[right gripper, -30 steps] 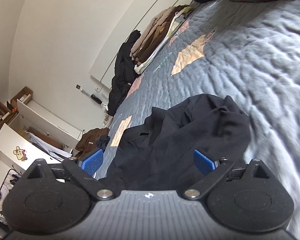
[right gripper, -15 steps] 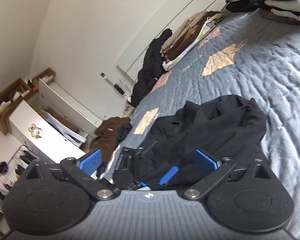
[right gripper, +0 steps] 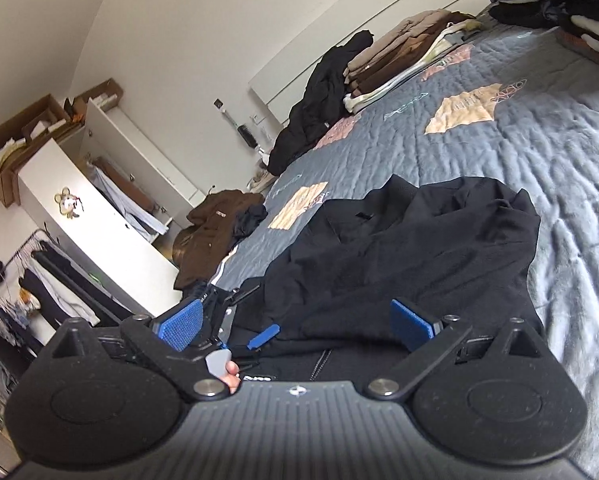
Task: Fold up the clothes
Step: 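Release the jacket with the left gripper and withdraw both grippers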
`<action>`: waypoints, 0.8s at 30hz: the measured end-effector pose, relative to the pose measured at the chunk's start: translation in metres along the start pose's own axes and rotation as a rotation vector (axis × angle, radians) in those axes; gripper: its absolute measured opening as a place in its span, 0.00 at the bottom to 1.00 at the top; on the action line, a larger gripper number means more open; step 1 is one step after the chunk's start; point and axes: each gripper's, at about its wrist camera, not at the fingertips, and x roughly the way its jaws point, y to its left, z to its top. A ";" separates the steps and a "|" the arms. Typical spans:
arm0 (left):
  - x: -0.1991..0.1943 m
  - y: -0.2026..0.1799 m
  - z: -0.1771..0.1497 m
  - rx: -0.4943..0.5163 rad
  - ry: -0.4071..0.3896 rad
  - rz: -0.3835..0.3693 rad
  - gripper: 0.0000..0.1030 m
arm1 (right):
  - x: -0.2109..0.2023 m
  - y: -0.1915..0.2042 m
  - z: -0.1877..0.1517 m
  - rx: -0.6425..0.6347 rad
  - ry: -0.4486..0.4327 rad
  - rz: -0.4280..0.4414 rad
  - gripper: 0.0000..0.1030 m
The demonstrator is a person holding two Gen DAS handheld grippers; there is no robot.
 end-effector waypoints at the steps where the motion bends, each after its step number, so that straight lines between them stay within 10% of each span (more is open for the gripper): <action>1: -0.005 -0.011 -0.005 0.066 0.002 0.027 1.00 | 0.002 0.002 -0.001 -0.007 0.009 0.001 0.97; 11: -0.050 -0.107 -0.058 0.673 0.028 0.284 1.00 | 0.014 0.005 -0.012 -0.067 0.077 -0.119 0.97; 24: -0.126 -0.112 -0.122 0.900 0.032 0.358 1.00 | 0.008 0.020 -0.035 -0.170 0.123 -0.265 0.97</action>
